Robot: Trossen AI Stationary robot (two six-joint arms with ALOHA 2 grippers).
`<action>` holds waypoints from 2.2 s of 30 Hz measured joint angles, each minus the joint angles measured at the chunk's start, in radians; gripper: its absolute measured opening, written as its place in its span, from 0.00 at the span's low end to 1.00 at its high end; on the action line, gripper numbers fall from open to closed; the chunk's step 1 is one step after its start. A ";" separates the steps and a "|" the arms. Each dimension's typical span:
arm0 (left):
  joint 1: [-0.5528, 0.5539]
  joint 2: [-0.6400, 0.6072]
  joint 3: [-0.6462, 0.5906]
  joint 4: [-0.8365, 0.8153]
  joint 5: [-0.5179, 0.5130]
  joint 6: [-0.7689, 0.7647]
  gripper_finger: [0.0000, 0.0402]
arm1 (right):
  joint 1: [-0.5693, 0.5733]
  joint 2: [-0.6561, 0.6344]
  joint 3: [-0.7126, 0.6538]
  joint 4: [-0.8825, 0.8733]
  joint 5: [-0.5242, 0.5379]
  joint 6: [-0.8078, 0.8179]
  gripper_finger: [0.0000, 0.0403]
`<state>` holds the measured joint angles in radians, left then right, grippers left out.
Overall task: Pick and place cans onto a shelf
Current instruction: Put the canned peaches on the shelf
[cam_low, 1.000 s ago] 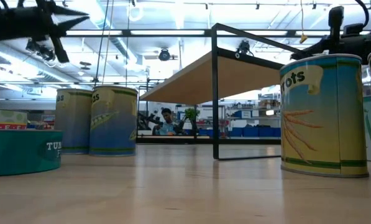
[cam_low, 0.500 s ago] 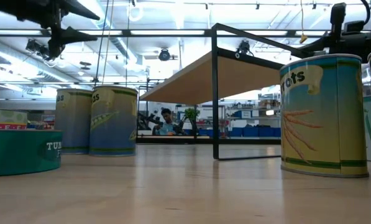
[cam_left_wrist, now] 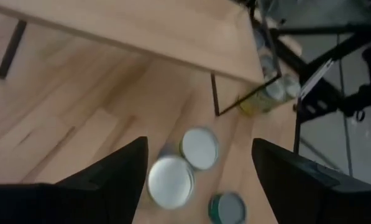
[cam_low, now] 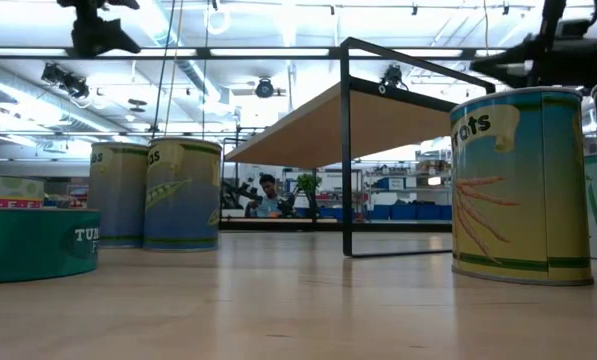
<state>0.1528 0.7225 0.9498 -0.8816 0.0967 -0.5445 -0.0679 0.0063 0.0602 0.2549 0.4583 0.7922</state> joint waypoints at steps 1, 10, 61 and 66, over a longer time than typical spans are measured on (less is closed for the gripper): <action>0.000 0.011 0.007 -0.025 0.015 -0.001 0.73 | 0.000 0.000 0.015 -0.008 0.000 -0.015 0.06; -0.088 0.118 0.010 -0.232 0.136 -0.051 0.73 | -0.001 0.114 0.223 -0.259 -0.034 -0.055 0.06; -0.317 0.659 -0.041 0.067 -0.262 -0.015 0.98 | -0.033 0.339 0.378 -0.286 -0.068 -0.163 0.20; -0.317 0.659 -0.041 0.069 -0.270 -0.012 0.98 | -0.033 0.339 0.378 -0.286 -0.069 -0.163 0.20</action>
<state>-0.1646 1.3815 0.9089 -0.8128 -0.1737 -0.5560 -0.1005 0.3450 0.4385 -0.0307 0.3889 0.6292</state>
